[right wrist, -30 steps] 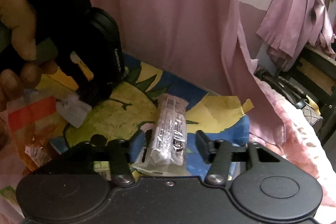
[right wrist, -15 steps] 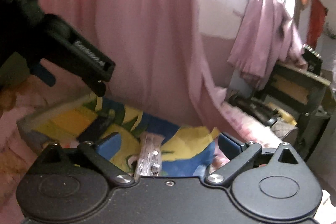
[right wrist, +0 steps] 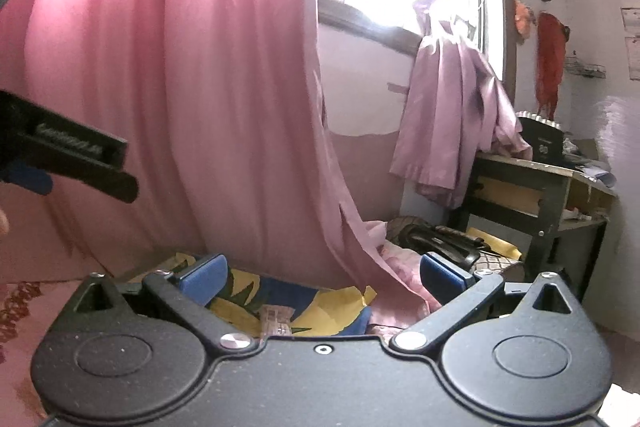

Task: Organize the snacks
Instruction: 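Open both tools to release the snacks and lift away from the box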

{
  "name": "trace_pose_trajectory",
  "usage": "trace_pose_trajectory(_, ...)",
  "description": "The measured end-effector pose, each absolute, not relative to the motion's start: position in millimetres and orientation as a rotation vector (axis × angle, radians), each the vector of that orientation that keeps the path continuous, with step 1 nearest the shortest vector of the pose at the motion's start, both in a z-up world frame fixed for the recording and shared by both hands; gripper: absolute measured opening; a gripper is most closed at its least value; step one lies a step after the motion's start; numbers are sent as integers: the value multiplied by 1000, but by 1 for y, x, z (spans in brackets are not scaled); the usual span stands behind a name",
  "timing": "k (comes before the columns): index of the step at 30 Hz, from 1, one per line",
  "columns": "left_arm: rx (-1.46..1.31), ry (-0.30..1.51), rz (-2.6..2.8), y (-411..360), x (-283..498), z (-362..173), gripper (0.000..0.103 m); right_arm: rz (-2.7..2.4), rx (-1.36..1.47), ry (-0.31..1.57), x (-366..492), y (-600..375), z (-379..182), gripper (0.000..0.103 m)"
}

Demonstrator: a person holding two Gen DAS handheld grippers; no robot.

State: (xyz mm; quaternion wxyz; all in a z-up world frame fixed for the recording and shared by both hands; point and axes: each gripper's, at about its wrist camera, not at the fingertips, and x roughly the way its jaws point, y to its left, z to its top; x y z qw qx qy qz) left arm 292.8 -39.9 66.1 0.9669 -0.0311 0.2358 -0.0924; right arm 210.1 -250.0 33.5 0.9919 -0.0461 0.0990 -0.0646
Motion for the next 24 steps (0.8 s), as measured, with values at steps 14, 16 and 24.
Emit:
trace_pose_trajectory(14,-37,449,-162,-14,192,50,102,-108,-74,257,135,-242,24,102)
trace_pose_trajectory(16,-33,450,-162,-11,180,44,102,-105,-84,267,122,-237,23,102)
trace_pose_trajectory(24,-30,476,-168,1,143,27,102,-66,-69,345,84,-223,14,102)
